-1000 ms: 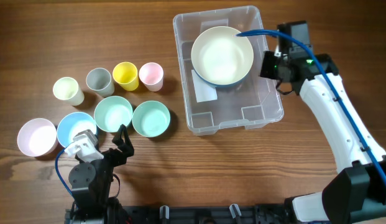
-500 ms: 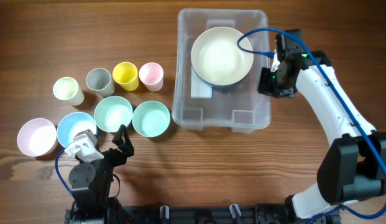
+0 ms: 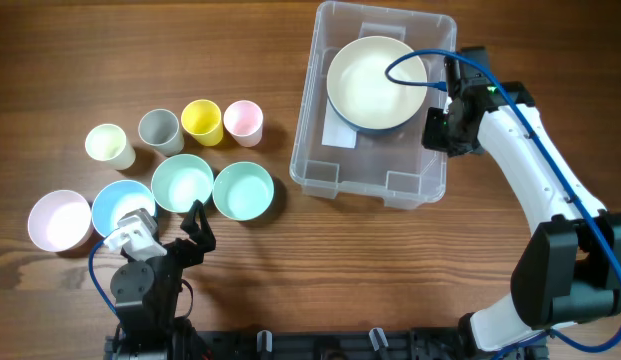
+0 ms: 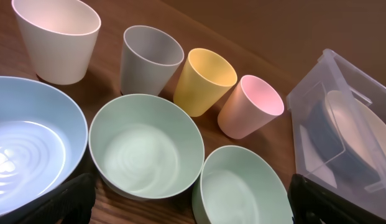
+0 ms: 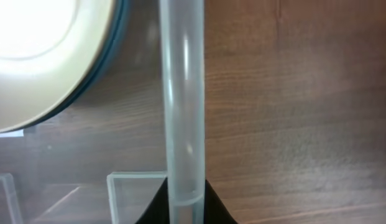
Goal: Pack container
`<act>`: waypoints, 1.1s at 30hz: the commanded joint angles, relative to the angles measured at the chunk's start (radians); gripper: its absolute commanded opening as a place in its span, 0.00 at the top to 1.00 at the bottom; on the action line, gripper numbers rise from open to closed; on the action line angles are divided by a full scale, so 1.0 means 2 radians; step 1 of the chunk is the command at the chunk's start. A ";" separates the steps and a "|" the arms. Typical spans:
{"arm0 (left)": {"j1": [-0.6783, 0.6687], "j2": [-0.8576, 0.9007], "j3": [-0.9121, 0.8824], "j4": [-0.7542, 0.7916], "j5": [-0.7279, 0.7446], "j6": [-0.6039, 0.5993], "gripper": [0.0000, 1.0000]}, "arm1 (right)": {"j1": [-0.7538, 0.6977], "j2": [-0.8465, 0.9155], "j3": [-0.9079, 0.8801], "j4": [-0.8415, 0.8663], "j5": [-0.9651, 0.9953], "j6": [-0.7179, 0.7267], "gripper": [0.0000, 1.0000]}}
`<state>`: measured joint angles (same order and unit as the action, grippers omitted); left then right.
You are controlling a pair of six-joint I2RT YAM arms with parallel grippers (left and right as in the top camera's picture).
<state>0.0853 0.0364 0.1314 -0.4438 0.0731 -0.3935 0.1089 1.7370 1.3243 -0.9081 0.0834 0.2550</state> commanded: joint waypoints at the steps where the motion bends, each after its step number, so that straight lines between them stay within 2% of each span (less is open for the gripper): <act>1: -0.002 -0.002 -0.002 0.002 -0.001 0.012 0.00 | -0.005 -0.004 -0.005 0.011 0.046 -0.042 0.92; 5: -0.002 -0.002 -0.002 0.002 -0.001 0.012 0.00 | -0.005 -0.004 -0.005 0.015 0.043 -0.080 0.95; 9: -0.002 -0.002 -0.002 0.002 -0.001 0.012 0.00 | -0.005 -0.004 -0.005 0.044 0.015 -0.159 0.95; 12: -0.002 -0.002 -0.002 0.002 -0.001 0.012 0.00 | -0.005 -0.004 -0.005 0.053 0.010 -0.180 0.96; 18: -0.002 -0.002 -0.002 0.002 -0.001 0.012 0.00 | -0.005 -0.004 -0.005 0.048 0.010 -0.163 0.95; 25: -0.002 -0.002 -0.002 0.002 -0.001 0.012 0.00 | -0.005 -0.004 -0.005 0.022 0.013 -0.074 0.94; 27: -0.002 -0.002 -0.002 0.002 -0.001 0.012 0.00 | -0.005 -0.004 -0.005 0.022 0.014 -0.071 0.86; 29: -0.002 -0.002 -0.002 0.002 -0.001 0.012 0.00 | -0.005 -0.006 -0.005 0.029 0.016 -0.070 0.73; 30: -0.002 -0.002 -0.002 0.002 -0.001 0.012 0.00 | -0.006 -0.010 -0.004 0.033 0.016 -0.069 0.71; 32: -0.002 -0.002 -0.002 0.002 -0.001 0.012 0.00 | -0.008 -0.029 0.001 0.041 0.016 -0.070 0.56; 33: -0.002 -0.002 -0.002 0.002 -0.001 0.012 0.00 | -0.010 -0.044 0.006 0.045 0.015 -0.068 0.51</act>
<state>0.0853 0.0364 0.1314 -0.4438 0.0731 -0.3935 0.0963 1.7325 1.3209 -0.8356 0.0891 0.1059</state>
